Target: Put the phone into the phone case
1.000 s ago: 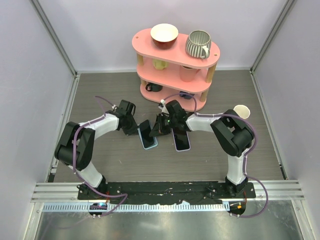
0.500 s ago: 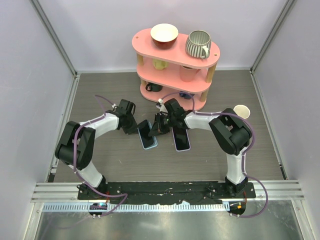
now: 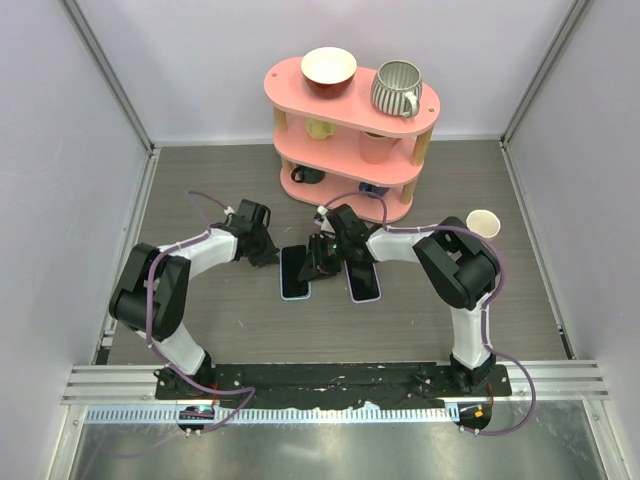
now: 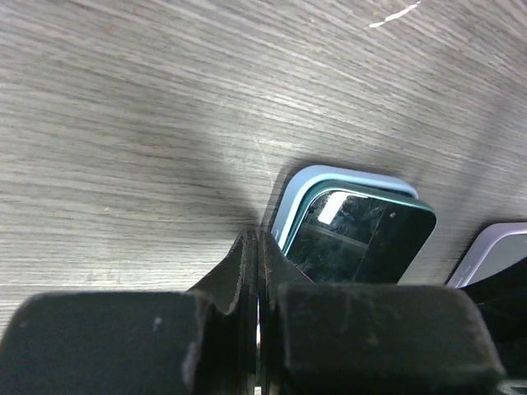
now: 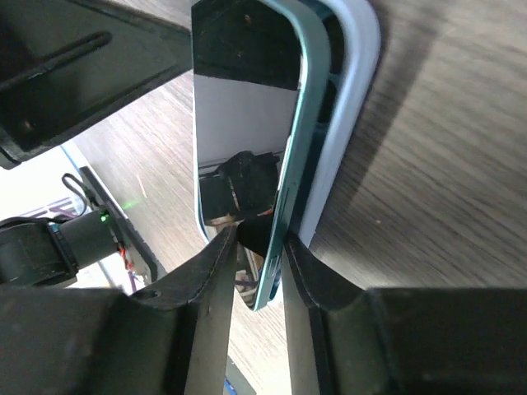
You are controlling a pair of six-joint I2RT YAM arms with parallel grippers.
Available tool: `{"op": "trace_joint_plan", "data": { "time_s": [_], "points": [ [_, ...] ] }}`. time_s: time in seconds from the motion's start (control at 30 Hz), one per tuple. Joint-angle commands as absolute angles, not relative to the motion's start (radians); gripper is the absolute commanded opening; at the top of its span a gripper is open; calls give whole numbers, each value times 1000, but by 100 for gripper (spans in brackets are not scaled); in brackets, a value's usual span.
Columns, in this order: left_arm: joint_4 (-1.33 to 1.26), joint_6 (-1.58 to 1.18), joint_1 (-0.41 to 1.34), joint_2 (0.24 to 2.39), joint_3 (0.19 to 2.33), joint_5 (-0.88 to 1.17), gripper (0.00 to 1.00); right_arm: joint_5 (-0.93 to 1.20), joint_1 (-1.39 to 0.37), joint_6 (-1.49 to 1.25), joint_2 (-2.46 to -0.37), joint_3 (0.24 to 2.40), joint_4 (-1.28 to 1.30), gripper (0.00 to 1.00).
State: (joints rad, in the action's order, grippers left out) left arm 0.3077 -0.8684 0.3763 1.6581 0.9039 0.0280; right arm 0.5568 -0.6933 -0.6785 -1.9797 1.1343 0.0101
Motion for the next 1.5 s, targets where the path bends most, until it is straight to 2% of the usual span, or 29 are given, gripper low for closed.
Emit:
{"op": "trace_joint_plan", "data": {
  "time_s": [0.0, 0.27, 0.47, 0.57, 0.77, 1.13, 1.37, 1.47],
  "points": [
    [209, -893, 382, 1632, 910, 58, 0, 517, -724, -655, -1994, 1131, 61, 34],
    [278, -850, 382, 1617, 957, 9, 0, 462, -716, -592, -1916, 1141, 153, 40],
    [316, -831, 382, 1585, 988, -20, 0, 402, -716, -554, -1865, 1137, 205, 52],
    [342, -810, 382, 1572, 1003, -40, 0, 377, -713, -532, -1853, 1141, 247, 54],
    [341, -808, 382, 1560, 1003, -28, 0, 330, -713, -505, -1816, 1146, 300, 50],
    [304, -825, 383, 1572, 989, 34, 0, 253, -712, -463, -1764, 1147, 364, 50],
    [316, -804, 390, 1560, 994, 20, 0, 250, -713, -445, -1790, 1155, 364, 34],
    [314, -805, 390, 1566, 991, 25, 0, 255, -713, -445, -1824, 1149, 345, 31]
  ]
}}
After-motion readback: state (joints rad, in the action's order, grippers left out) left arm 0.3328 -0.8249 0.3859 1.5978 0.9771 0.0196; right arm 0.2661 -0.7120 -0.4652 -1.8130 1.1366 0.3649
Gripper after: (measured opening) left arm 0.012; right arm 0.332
